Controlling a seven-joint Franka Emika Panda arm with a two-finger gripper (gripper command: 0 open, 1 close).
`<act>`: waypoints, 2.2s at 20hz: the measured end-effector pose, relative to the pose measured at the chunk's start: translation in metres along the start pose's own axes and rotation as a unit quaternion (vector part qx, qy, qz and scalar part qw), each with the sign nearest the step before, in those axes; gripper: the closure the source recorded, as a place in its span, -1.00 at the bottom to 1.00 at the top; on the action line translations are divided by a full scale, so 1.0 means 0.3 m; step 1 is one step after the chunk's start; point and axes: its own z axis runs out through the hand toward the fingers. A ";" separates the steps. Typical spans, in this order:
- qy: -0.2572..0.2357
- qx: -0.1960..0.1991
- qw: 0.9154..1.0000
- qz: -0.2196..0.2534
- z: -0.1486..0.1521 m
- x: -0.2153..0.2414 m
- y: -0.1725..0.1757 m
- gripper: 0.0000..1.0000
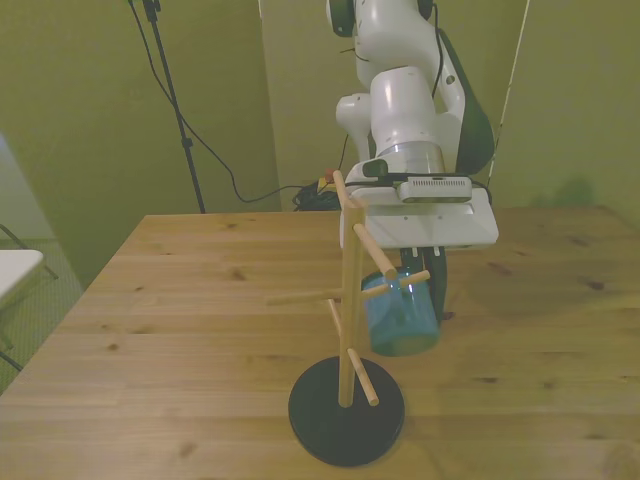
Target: Unload the mug
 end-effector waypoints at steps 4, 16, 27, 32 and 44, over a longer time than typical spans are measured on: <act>0.003 0.007 1.000 0.000 -0.015 0.005 -0.009 1.00; -0.001 0.026 0.999 -0.026 -0.090 -0.069 -0.063 1.00; -0.017 0.035 0.998 -0.054 -0.143 -0.159 -0.160 1.00; -0.050 0.027 0.996 -0.063 -0.211 -0.275 -0.220 1.00; -0.128 -0.067 0.989 -0.035 -0.354 -0.429 -0.088 1.00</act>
